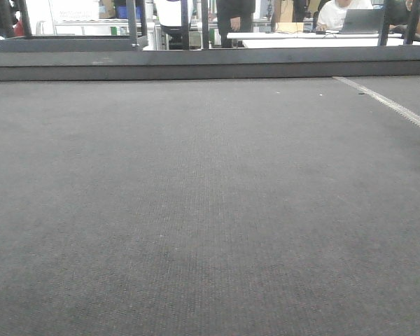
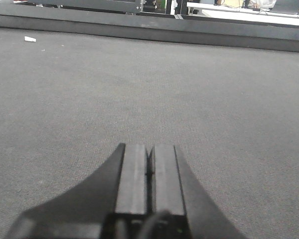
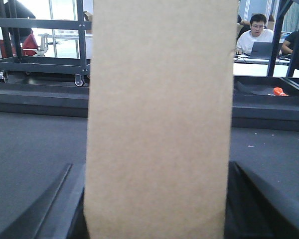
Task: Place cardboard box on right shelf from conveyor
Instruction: 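Raise the held box clear of the conveyor belt, then drive the base away from the conveyor holding the box in the right gripper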
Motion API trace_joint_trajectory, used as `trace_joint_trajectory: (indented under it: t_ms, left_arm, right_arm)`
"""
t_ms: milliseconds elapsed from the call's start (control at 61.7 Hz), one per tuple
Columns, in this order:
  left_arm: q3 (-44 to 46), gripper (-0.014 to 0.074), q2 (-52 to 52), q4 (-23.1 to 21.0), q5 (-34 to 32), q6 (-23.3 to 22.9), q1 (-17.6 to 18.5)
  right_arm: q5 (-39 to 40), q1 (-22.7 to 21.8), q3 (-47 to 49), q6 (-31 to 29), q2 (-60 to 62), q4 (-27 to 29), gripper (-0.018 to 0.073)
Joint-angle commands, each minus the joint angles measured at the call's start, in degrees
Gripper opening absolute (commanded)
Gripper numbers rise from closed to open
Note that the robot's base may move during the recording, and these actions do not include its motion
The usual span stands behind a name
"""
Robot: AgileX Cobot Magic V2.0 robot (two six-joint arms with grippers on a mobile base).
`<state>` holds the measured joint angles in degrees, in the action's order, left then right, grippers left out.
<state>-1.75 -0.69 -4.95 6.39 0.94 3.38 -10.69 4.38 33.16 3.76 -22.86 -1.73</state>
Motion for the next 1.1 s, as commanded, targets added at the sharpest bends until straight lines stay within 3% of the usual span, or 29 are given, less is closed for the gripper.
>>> trace_joint_trajectory:
  t_ms: [0, 1086]
  left_arm:
    - [0.2, -0.0119, -0.4, -0.1, -4.5, -0.2, 0.2]
    - [0.2, -0.0119, -0.4, -0.1, -4.5, -0.1, 0.2]
  right_arm:
    - [6.1, -0.3, 1.9, -0.3, -0.2, -0.1, 0.0313]
    - [5.9, -0.3, 1.9, -0.3, -0.2, -0.1, 0.0313]
